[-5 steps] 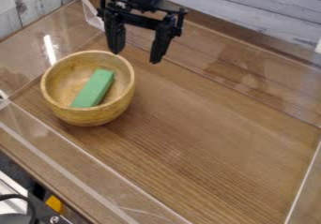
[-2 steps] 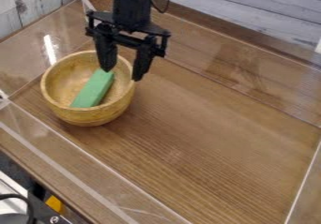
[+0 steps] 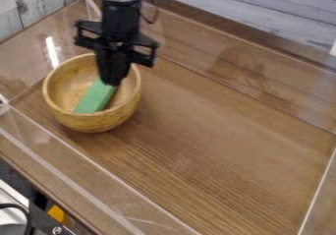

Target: Remove the green block from inside the brown bowl and put it on the table

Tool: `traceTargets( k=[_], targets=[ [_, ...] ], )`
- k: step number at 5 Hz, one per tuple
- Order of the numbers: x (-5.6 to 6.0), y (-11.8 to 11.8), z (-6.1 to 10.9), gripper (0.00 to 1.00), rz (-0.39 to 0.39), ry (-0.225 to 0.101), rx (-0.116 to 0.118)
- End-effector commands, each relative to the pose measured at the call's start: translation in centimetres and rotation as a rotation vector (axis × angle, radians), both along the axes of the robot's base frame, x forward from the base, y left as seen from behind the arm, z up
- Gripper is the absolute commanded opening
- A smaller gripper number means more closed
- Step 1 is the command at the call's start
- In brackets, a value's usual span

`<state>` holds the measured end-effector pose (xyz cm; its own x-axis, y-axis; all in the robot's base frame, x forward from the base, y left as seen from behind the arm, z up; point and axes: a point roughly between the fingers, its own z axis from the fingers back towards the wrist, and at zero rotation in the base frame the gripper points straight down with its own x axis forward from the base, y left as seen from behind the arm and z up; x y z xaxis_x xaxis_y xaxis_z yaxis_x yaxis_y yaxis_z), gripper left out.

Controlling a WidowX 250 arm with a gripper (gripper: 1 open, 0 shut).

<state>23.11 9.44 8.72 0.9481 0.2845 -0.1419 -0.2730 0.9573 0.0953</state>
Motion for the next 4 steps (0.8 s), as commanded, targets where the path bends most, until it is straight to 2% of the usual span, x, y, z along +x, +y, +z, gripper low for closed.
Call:
traceTargets(
  k=[1,2,3,4],
  targets=[
    [-0.4,2.3,-0.4,0.0,-0.058,-0.023,0.022],
    [-0.6,2.9,-1.8,0.0,-0.055,-0.028,0.02],
    [-0.6,2.8,-2.9,1.0,-0.052,-0.034,0.014],
    [-0.7,3.1,-2.9,1.0,-0.023,-0.037,0.013]
  ],
)
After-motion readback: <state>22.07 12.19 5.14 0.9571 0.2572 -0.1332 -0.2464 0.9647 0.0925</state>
